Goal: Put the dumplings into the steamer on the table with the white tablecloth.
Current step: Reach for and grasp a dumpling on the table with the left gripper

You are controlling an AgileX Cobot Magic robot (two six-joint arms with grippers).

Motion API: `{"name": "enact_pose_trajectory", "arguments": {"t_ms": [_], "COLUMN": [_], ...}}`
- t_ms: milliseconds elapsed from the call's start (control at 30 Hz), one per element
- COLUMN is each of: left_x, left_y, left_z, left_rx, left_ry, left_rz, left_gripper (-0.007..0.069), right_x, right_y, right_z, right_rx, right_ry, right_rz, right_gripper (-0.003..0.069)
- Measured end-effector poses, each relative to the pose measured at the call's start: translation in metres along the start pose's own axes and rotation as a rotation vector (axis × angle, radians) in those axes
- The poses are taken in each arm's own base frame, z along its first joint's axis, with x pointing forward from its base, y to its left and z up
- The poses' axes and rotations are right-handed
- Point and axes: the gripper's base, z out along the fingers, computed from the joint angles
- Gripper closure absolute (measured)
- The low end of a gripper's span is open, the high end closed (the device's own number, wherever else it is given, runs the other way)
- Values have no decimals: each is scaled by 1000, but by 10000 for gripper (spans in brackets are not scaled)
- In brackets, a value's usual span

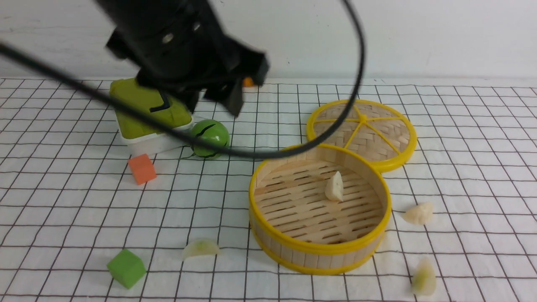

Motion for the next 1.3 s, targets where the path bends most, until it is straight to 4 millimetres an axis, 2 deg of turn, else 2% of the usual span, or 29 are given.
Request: {"name": "enact_pose_trajectory", "arguments": {"t_ms": [33,67,100,133,167,200,300,333,533,567,700,933,1300], "left_x": [16,21,40,51,51,62,80,81,79,79,75,75,76], "left_y": [10,12,23,26,26,29,31,32,30,29,27,26,23], "left_z": [7,11,21,30,29,41,69,70,120,119,152,185,233], "left_rx": [-25,-32,-53,-63,-61,-71,-79,-81,-102,-101,-94,-77,-61], "left_ry": [50,72,110,139,131,157,202,208,278,275,303,302,253], "left_rz": [-32,-38,-63,-65,-66,-61,-39,-39,1,2,120,241,270], "left_gripper": [195,195,196,196,196,196,196,196,197,197,197,197,225], "right_x": [0,0,0,0,-1,-1,-2,-3,-3,-3,-3,0,0], "right_y": [0,0,0,0,0,0,0,0,0,1,1,2,2], "right_z": [0,0,0,0,0,0,0,0,0,0,0,0,0], "right_rx": [0,0,0,1,1,3,5,5,-5,-6,-13,-22,-22], "right_ry": [0,0,-3,-4,-6,-14,-27,-28,-31,-31,-33,-3,4], "right_rz": [0,0,0,0,0,0,0,0,3,3,5,6,5], "right_gripper": [566,566,566,566,566,566,566,566,562,562,557,554,552]}}
